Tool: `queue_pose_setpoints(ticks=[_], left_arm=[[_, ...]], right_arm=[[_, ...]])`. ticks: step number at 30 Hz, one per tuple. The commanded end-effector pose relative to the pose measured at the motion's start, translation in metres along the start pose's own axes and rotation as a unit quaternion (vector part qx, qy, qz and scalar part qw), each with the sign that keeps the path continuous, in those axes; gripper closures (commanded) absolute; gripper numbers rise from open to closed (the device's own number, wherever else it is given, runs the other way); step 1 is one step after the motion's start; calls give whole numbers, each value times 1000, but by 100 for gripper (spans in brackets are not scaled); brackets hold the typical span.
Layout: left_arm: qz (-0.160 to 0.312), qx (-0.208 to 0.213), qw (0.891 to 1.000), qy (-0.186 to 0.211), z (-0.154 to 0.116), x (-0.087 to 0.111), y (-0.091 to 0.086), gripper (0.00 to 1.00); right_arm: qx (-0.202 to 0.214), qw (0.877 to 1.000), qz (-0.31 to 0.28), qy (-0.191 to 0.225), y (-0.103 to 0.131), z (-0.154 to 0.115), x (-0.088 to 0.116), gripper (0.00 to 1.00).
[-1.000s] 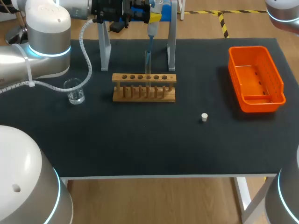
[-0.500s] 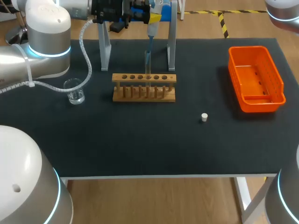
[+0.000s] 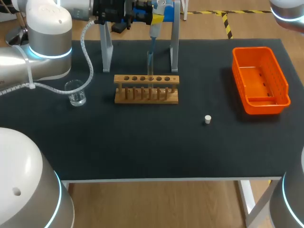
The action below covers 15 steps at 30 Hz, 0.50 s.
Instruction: Invert the test tube, pick up the pipette, mount the tip to pipette, aspirate from beaker and dispense into the tube, eject the tip, return the pipette, and cap with the stopper.
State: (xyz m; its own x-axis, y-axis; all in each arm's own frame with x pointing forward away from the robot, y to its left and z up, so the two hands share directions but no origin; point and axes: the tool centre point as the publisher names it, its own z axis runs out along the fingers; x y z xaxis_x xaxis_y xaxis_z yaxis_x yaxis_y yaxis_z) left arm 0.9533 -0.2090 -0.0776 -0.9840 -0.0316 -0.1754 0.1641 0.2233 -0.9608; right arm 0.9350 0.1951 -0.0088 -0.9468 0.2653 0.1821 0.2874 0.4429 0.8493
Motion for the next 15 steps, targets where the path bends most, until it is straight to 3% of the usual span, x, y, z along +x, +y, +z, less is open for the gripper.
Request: queue_pose_setpoints(ticks=[1, 15], left_arm=[[1, 2, 1000, 0, -1, -1, -2, 100], [1, 2, 1000, 0, -1, -1, -2, 100]], right_arm=[[3, 1000, 1, 2, -3, 3, -3, 100], [8, 1000, 7, 5, -9, 6, -4, 100]])
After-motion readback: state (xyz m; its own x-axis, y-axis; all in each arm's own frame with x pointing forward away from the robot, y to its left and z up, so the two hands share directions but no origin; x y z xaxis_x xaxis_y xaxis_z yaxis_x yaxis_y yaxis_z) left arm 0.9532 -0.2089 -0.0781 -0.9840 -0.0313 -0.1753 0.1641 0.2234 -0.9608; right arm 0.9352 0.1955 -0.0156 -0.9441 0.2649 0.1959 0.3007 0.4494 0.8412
